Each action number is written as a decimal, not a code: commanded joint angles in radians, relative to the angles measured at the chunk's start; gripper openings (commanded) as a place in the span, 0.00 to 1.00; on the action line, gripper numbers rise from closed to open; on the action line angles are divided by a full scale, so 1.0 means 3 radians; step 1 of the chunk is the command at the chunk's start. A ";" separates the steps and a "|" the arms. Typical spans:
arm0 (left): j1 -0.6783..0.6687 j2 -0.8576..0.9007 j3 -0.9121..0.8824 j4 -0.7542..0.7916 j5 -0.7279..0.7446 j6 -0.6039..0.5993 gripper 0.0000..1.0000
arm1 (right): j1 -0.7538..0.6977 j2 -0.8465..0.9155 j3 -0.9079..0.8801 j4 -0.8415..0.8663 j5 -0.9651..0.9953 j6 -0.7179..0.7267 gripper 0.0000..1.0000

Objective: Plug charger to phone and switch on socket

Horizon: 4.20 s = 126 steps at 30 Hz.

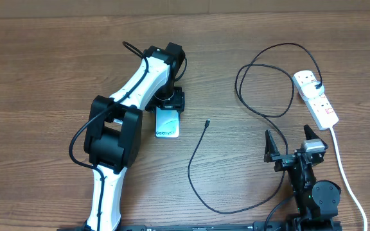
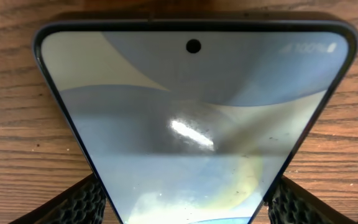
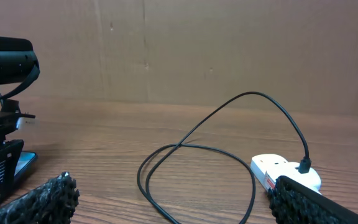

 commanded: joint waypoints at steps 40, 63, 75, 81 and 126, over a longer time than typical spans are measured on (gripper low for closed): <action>-0.0052 0.0001 -0.0460 0.0142 -0.0083 -0.0211 0.99 | 0.0006 -0.0027 -0.0034 0.0006 0.0029 0.0010 1.00; -0.0086 0.0001 -0.0542 0.0544 -0.0239 -0.0211 0.90 | 0.0006 -0.0027 -0.0034 0.0008 0.0029 0.0010 1.00; -0.0092 0.0001 -0.0542 0.0565 -0.0282 -0.0173 0.85 | 0.0006 -0.0027 -0.0034 0.0008 0.0031 0.0010 1.00; -0.0093 0.0001 -0.0542 0.0540 -0.0281 -0.0028 0.86 | 0.0006 -0.0027 -0.0034 0.0008 0.0029 0.0010 1.00; -0.0085 0.0000 -0.0161 0.0351 0.0005 0.0039 0.72 | 0.0006 -0.0027 -0.0034 0.0008 0.0029 0.0010 1.00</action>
